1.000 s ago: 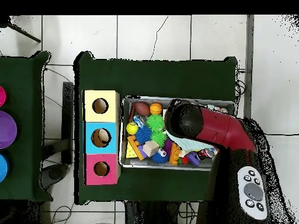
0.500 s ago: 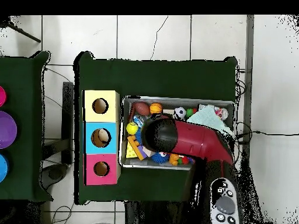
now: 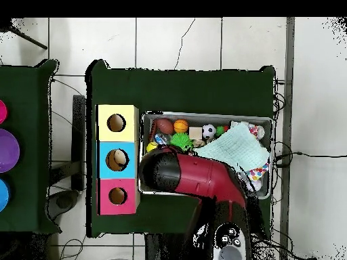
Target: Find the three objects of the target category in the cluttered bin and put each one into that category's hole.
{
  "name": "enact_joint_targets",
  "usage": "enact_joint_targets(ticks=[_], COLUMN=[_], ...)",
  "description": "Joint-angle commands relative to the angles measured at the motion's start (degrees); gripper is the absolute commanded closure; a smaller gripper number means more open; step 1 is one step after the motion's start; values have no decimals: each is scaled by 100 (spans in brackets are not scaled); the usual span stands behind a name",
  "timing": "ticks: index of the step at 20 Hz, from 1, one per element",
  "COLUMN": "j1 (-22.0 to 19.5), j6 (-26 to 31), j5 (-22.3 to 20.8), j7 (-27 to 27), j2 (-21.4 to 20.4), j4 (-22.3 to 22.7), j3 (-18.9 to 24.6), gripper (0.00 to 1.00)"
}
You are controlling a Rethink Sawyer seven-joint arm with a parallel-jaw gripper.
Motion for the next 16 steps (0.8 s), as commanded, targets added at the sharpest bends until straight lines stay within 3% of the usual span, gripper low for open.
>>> enact_joint_targets(ticks=[1, 13, 16], j1=[198, 1111, 1136], j6=[88, 247, 39], j5=[460, 998, 1337], j7=[1752, 2258, 2395], j2=[-178, -277, -253], j4=[896, 1152, 1464], j3=[-225, -860, -740], gripper=[100, 100, 100])
